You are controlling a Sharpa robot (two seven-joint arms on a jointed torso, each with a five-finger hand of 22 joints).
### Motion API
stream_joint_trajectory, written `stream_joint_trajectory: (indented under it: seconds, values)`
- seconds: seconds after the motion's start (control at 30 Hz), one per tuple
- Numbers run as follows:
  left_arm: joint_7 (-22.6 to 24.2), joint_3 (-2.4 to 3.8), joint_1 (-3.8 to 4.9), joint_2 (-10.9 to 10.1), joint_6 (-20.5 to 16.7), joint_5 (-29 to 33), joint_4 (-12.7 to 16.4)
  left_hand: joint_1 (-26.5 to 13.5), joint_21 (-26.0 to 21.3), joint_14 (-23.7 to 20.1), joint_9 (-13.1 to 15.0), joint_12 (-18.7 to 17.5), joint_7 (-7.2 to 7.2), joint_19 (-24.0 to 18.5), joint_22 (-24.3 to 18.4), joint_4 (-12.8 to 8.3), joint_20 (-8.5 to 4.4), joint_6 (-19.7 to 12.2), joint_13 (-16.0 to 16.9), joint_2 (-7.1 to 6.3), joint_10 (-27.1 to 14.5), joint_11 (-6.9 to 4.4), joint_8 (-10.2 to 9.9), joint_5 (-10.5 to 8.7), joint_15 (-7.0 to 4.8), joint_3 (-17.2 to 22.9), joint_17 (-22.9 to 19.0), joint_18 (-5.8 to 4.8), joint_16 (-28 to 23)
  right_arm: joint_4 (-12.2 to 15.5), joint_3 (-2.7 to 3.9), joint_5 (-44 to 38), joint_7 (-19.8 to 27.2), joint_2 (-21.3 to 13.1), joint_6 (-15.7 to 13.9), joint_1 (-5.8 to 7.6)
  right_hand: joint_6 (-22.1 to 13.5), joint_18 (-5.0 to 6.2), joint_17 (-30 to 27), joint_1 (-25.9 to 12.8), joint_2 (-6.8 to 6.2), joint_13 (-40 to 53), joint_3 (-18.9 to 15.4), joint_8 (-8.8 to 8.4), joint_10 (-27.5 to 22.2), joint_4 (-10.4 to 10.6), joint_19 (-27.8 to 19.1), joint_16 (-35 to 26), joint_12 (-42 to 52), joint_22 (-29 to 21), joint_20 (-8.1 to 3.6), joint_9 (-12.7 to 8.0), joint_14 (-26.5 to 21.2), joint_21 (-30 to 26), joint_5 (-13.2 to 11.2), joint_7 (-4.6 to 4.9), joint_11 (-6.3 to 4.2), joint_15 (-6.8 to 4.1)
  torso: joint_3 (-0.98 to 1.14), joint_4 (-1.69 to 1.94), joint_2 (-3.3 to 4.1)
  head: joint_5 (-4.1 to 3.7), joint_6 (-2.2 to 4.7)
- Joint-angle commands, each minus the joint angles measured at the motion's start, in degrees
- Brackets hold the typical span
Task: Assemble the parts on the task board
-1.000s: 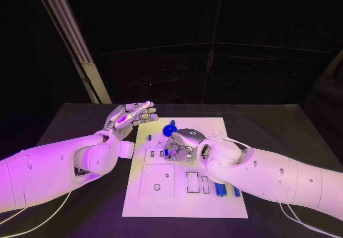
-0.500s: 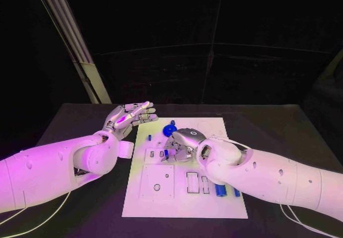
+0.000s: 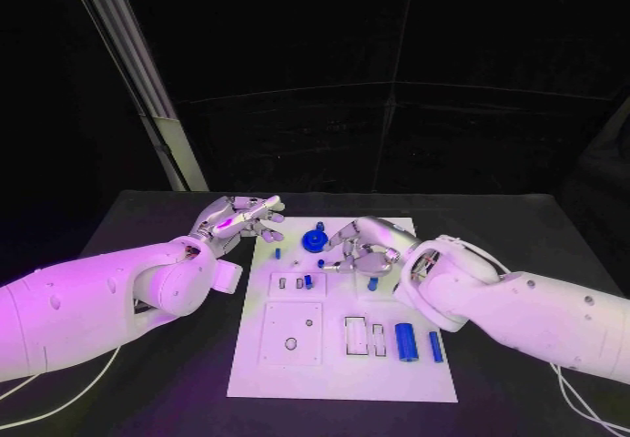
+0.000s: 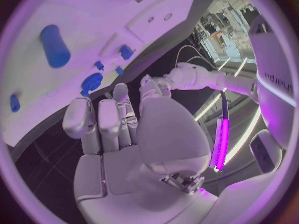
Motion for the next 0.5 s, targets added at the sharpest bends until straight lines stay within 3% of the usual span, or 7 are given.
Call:
stream_joint_trajectory:
  seconds: [0.03,0.1,0.13,0.27,0.33,0.4,0.5]
  values:
    - [-14.53,0.11,0.85,-0.16,6.63,-15.19,-0.81,-2.37,2.92,2.93,0.41,0.79,-1.11,2.96,1.51,1.91,-1.46,1.63,0.98,-0.75,2.26,-1.07,0.38,-1.48,-0.99,-2.27,5.66,0.41,6.66,0.57,0.15,23.24,6.25,-1.88,2.48,1.19,0.55,1.76,-8.47,2.04,0.95,-3.66,-0.04,0.51,-0.82,-0.9,-4.47,-7.89,-4.25,-7.44,-0.23,0.05,-2.54,-4.95,0.48,-0.21,-0.23,-0.15,0.2,-0.22,-0.85,0.57,-0.33]
    - [-19.05,0.11,1.25,-0.22,8.84,-19.48,-0.98,-2.66,4.79,2.99,0.51,0.96,-0.87,3.52,2.65,2.75,-1.8,1.52,1.87,-1.01,2.76,-1.45,-0.09,-1.81,-1.35,-4.03,16.39,0.17,16.93,0.87,0.22,28.42,6.39,-3.55,3.39,2.01,1.05,3.92,-21.48,3.73,1.87,-8.57,-0.42,0.72,-0.52,-1.16,-11.3,-21.64,-10.21,-20.1,-0.26,0.0,-6.1,-14.61,0.57,-0.14,-0.31,0.11,0.38,-0.19,-1.07,0.94,-0.47]
    - [-21.11,0.11,1.42,-0.16,9.63,-21.17,-1.07,-2.64,5.91,3.36,0.53,1.61,-0.97,3.94,3.32,3.18,-1.94,1.19,2.58,-0.93,3.45,-1.51,-0.35,-1.89,-1.55,-4.76,23.12,0.14,23.08,0.92,0.25,31.32,6.17,-4.31,3.84,2.35,1.2,4.88,-24.03,4.93,1.96,-10.99,-0.3,0.73,-1.05,-1.5,-14.89,-25.6,-13.41,-26.65,-0.13,-0.02,-7.5,-19.86,0.32,0.29,-0.04,0.1,0.43,-0.13,-1.2,0.97,-0.46]
    - [-28.69,0.11,2.21,0.26,10.62,-27.0,-1.35,-1.26,14.58,5.14,1.44,9.86,-2.09,8.08,9.39,4.4,-3.69,0.67,8.94,-0.23,6.61,-2.8,1.06,-1.66,-2.56,-6.44,56.74,0.14,52.06,0.44,0.3,39.42,6.26,-6.54,4.82,3.22,1.76,4.99,-30.98,11.37,1.93,-22.67,2.52,0.53,-2.81,-2.97,-20.09,-39.73,-27.18,-34.69,1.49,-0.09,-14.69,-31.32,-1.24,1.66,1.99,2.38,0.58,-0.07,-1.77,1.14,-0.94]
    - [-32.26,0.11,2.6,0.45,11.5,-29.44,-1.31,-0.81,24.3,5.56,2.38,16.63,-2.4,10.37,20.28,5.47,-4.14,0.38,14.52,-0.07,5.52,-3.69,2.81,-1.58,-3.29,-7.58,65.04,-1.37,58.53,0.26,0.31,41.35,6.61,-7.28,5.39,3.41,2.36,5.21,-34.71,12.14,1.38,-27.88,3.27,0.39,-0.29,-2.42,-20.45,-45.74,-31.42,-38.0,2.55,-0.14,-14.95,-36.19,-1.83,2.06,2.68,3.13,0.64,-0.12,-1.95,1.48,-1.1]
    - [-35.94,0.11,3.04,0.67,12.46,-32.01,-1.18,-0.56,29.56,5.51,3.17,22.05,-2.7,10.28,26.79,6.47,-4.52,-0.24,19.21,0.21,3.25,-3.55,4.29,-1.69,-2.7,-8.48,67.7,-1.7,60.33,0.11,0.31,42.59,7.14,-7.92,5.99,3.53,2.53,5.3,-37.3,12.62,1.02,-31.47,3.82,0.11,0.83,-2.17,-19.92,-49.74,-34.21,-40.31,3.08,-0.19,-14.91,-39.38,-2.45,2.07,3.19,3.52,0.69,-0.16,-2.08,1.65,-1.21]
    - [-41.55,0.11,3.73,1.32,14.25,-36.02,-1.08,-2.41,34.03,5.24,4.16,26.47,-2.79,11.79,32.31,9.18,-4.19,-0.83,23.28,0.41,0.15,-3.7,6.21,-1.79,-3.35,-10.63,67.5,-2.51,60.21,-0.28,0.31,43.47,7.89,-8.5,6.59,3.66,2.92,5.19,-42.02,12.85,0.48,-38.12,4.74,-0.45,3.38,-1.97,-16.89,-56.23,-38.2,-45.05,3.67,-0.15,-12.68,-45.41,-2.96,2.07,3.23,4.08,0.76,-0.28,-2.37,1.84,-1.34]
